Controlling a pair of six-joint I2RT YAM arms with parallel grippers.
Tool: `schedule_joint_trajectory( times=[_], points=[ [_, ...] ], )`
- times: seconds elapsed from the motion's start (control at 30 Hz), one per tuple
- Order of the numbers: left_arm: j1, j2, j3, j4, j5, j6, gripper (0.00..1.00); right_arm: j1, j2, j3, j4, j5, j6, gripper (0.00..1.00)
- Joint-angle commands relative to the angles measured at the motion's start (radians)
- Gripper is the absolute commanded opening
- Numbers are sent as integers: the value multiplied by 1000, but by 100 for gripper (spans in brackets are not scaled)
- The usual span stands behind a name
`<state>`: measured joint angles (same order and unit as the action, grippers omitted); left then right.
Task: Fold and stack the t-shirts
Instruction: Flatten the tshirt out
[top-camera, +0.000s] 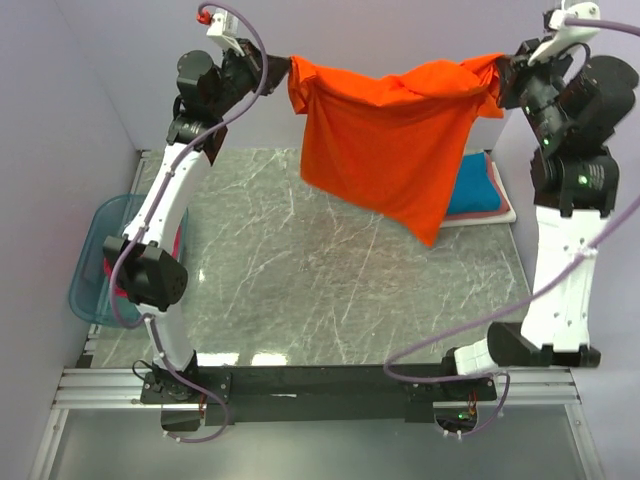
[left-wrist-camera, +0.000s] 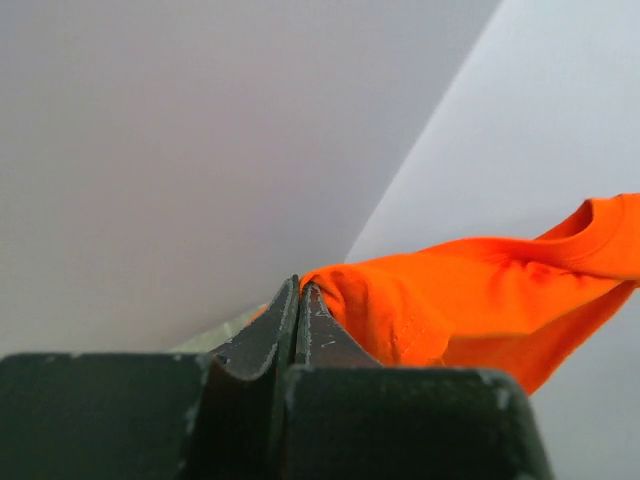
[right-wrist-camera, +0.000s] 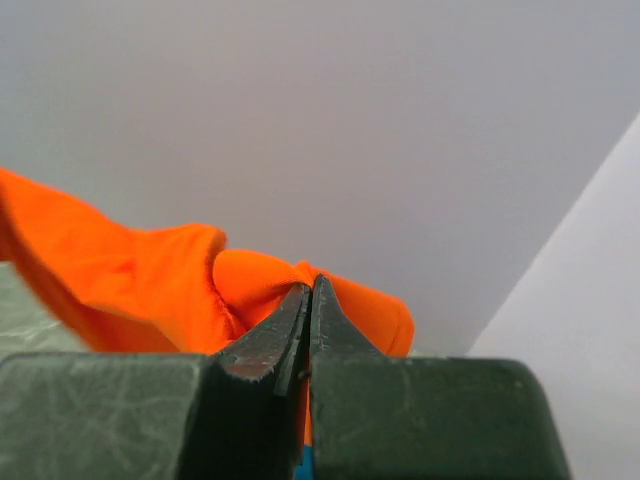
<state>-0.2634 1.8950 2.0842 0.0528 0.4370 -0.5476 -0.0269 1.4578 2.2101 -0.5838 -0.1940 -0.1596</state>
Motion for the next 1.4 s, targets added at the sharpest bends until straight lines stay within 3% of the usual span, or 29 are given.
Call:
schedule_joint_trajectory(
  times=[0.0,0.07,0.13,0.3,0.43,0.47,0.5,0.57,0.67,0.7,0.73,0.8,0.83,0.97,1.0,1.1,1.13,1.23,1.33,1.37],
  points=[
    [-10,-108,-49,108,43,1,1,-1,-125,-12,33,-112,26,0],
    [-5,-213,-169,119,34,90,1,5,-186,-99,-13,-311,3,0],
    [-2,-295,-396,127,13,211,1,54,-285,-221,-27,-506,-46,0],
    [15,-552,-896,154,-87,400,0,408,-457,-693,-155,-570,-317,0],
    [30,-669,-1093,9,-138,523,1,789,-490,-987,-235,-535,-492,0],
    [30,-697,-1114,-37,-159,531,1,832,-481,-1076,-222,-529,-535,0],
    [32,-709,-1151,-78,-173,531,14,864,-453,-1110,-205,-542,-540,0],
    [35,-749,-1170,-186,-280,496,57,1004,-403,-1170,-138,-501,-529,4],
    [46,-850,-1227,-231,-432,373,99,1166,-237,-1105,-111,-391,-509,34],
    [47,-878,-1231,-246,-514,347,99,1182,-188,-1060,-126,-375,-500,50],
    [50,-904,-1227,-263,-538,313,99,1190,-100,-1009,-146,-377,-491,57],
    [52,-968,-1193,-321,-586,263,99,1174,-36,-890,-204,-342,-482,71],
    [53,-988,-1184,-340,-583,247,100,1155,-40,-873,-215,-329,-491,72],
    [53,-1077,-1185,-425,-466,111,99,884,-134,-932,-125,-408,-398,75],
    [53,-1091,-1223,-442,-425,74,99,722,-161,-950,-104,-419,-368,75],
    [53,-1157,-1358,-423,-241,-69,90,535,-174,-1032,-91,-404,-357,74],
    [52,-1177,-1397,-394,-148,-134,92,451,-175,-1056,-100,-388,-377,74],
    [44,-1257,-1524,-346,-37,-222,96,331,-175,-1161,-123,-296,-531,74],
    [-3,-1303,-1569,-378,-63,-250,93,230,-209,-1283,-114,-245,-722,74],
    [-22,-1298,-1570,-405,-99,-255,91,204,-218,-1331,-132,-248,-899,74]
  ],
)
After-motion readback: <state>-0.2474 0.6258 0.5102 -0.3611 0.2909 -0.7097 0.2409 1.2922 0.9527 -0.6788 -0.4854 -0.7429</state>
